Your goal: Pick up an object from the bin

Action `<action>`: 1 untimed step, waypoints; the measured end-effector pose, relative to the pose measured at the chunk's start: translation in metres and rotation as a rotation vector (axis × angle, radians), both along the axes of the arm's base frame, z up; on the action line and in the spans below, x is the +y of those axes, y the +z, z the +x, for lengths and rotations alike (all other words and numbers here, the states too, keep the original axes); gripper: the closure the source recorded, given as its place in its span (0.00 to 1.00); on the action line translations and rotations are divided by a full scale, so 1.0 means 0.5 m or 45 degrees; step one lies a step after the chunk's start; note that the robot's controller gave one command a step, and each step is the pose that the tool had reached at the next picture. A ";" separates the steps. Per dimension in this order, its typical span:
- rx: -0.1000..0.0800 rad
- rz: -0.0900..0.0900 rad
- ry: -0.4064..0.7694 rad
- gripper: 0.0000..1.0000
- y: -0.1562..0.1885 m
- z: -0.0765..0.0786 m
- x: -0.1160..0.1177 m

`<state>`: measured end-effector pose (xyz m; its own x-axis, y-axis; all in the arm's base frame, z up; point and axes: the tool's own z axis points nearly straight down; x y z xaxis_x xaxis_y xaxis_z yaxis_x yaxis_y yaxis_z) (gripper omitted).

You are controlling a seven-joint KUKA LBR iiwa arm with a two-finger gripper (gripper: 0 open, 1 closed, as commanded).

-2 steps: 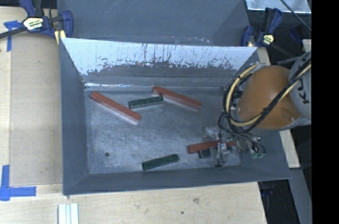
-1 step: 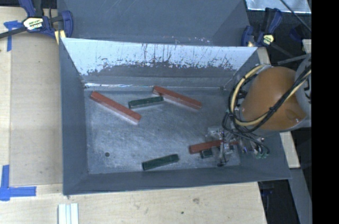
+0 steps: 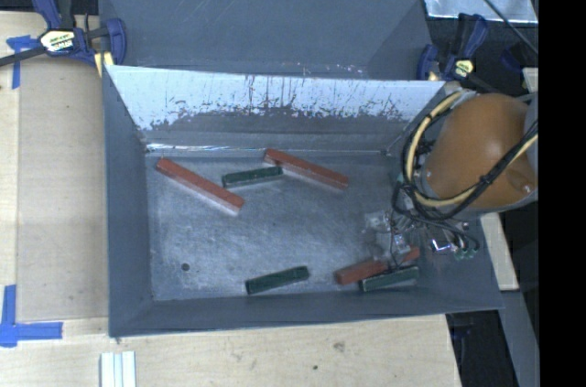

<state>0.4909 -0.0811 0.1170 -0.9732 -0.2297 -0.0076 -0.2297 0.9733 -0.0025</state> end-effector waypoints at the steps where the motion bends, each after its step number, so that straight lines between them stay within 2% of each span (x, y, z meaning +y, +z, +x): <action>1: 0.006 0.001 0.000 0.00 -0.004 -0.002 0.000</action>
Offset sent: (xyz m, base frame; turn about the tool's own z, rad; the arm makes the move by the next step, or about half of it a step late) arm 0.0000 0.0000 0.0000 0.0000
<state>0.4897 -0.0811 0.1150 -0.9732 -0.2298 -0.0035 -0.2298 0.9732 -0.0011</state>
